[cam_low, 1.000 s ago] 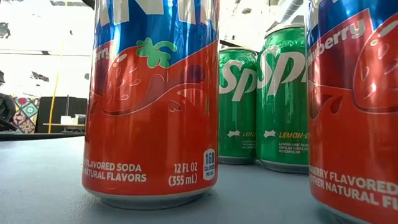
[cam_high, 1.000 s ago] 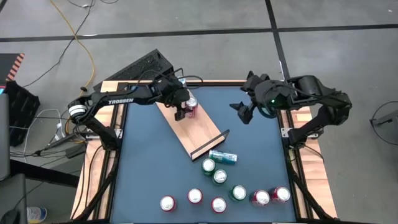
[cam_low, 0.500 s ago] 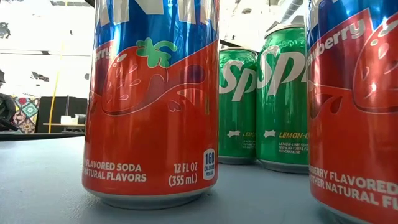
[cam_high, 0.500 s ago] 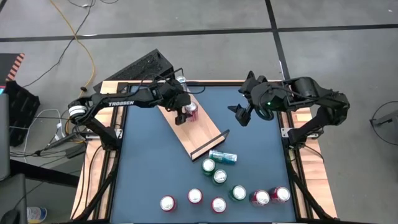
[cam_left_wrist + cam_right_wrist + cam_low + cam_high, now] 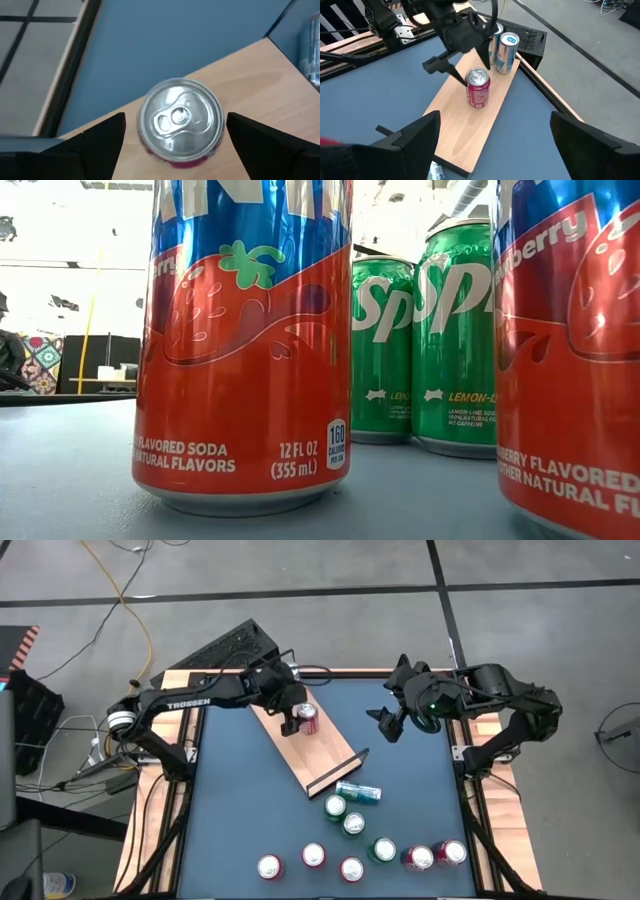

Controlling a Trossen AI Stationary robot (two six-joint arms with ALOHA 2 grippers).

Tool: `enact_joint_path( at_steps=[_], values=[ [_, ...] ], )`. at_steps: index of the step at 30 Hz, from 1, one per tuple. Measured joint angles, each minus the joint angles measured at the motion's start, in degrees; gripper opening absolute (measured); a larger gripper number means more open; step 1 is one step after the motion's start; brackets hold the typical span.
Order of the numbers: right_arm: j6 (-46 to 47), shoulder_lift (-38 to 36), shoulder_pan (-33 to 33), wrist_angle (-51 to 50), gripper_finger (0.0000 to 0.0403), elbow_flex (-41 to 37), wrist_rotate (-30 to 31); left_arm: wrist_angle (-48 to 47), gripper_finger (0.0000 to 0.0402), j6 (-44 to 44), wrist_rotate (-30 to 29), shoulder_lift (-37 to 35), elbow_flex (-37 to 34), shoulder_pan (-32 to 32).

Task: Place canned beverage on shelf
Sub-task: Put the top left red white soda can on the shelf

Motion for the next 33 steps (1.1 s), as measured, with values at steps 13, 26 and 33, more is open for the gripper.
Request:
enact_joint_path(
  at_steps=[13,26,33],
  values=[
    [-1.24,0.0,-0.02,-0.07,0.036,0.02,0.0,-3.07,0.0334,-10.9,-8.07,-0.09,7.45,-4.39],
    [-1.82,-0.02,-0.07,-0.07,0.036,0.03,0.24,0.32,0.0334,-24.42,-40.54,2.36,7.52,-17.61],
    [-1.73,-0.03,-0.02,-0.28,0.036,0.07,0.28,-2.18,0.0334,-26.37,-43.35,5.71,7.41,-19.18]
  ],
)
